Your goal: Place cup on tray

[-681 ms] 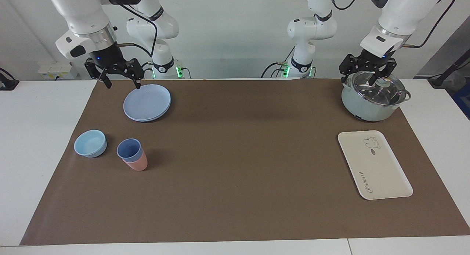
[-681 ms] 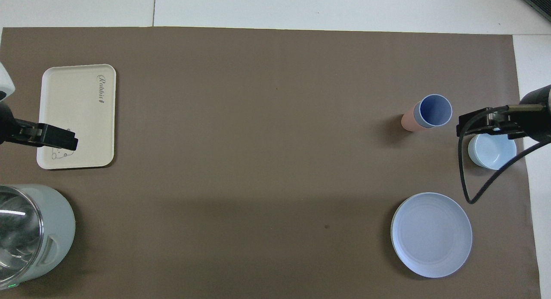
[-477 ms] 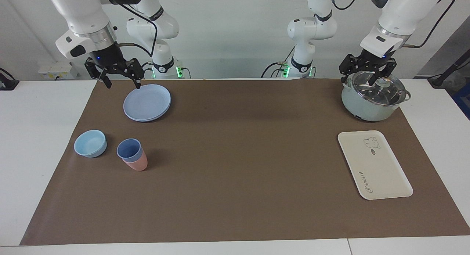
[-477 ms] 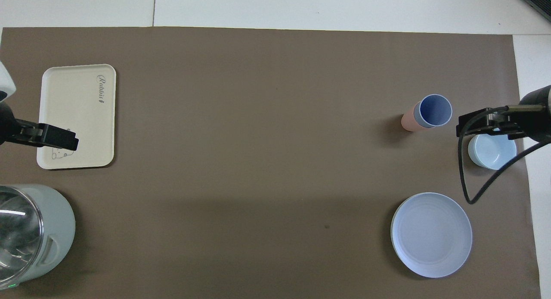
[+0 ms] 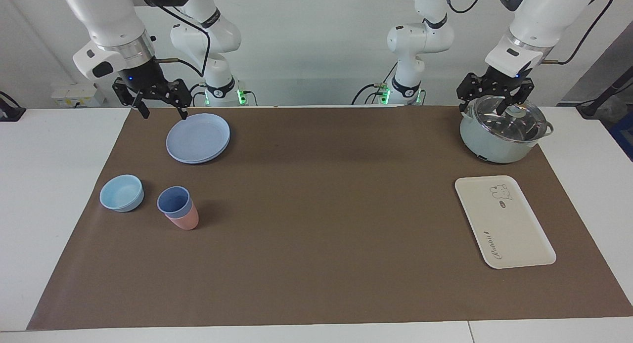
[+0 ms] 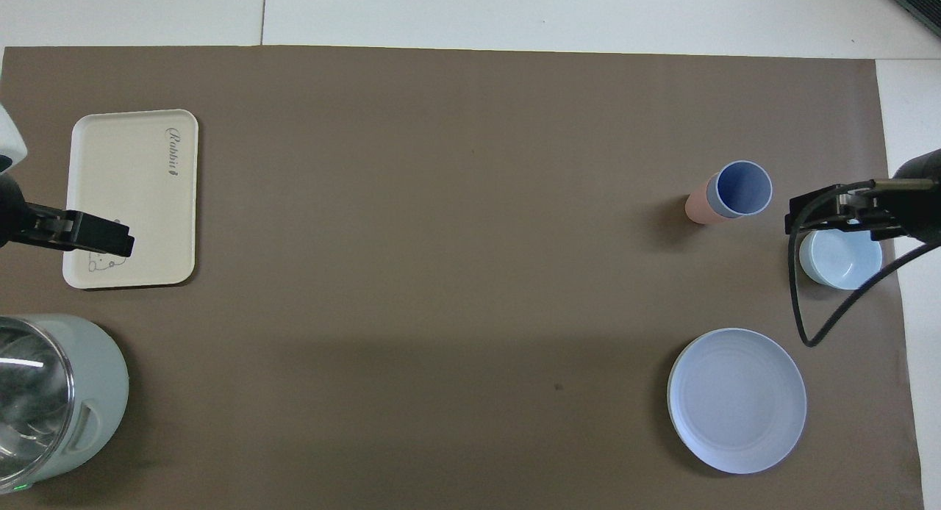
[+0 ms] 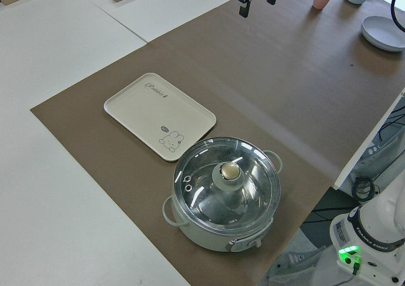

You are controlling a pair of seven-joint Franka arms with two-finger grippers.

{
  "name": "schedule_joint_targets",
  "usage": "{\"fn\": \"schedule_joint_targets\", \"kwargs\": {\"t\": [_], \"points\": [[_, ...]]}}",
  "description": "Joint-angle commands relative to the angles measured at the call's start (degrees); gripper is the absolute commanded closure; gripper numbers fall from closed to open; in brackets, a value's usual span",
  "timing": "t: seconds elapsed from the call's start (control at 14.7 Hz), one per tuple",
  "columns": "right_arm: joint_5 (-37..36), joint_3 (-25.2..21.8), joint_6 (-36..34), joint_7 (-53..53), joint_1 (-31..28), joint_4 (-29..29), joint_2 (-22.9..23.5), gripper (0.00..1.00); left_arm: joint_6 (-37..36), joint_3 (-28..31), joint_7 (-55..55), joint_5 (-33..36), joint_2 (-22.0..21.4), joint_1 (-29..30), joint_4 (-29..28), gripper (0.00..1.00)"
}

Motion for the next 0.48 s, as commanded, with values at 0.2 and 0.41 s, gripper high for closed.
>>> {"fn": "schedule_joint_targets", "kwargs": {"t": [0.2,0.41], "points": [[0.85,-0.26,4.19,15.38,-2.13,3.62,5.19,0.05,1.14,0.51,-0.62,-0.16,-0.71,-0.74,-1.11,0.0],[2.51,-0.35,4.98,23.19,-4.5,7.84,10.72,0.05,1.23,0.51,-0.53,-0.16,-0.71,-0.65,-1.11,0.0]]}}
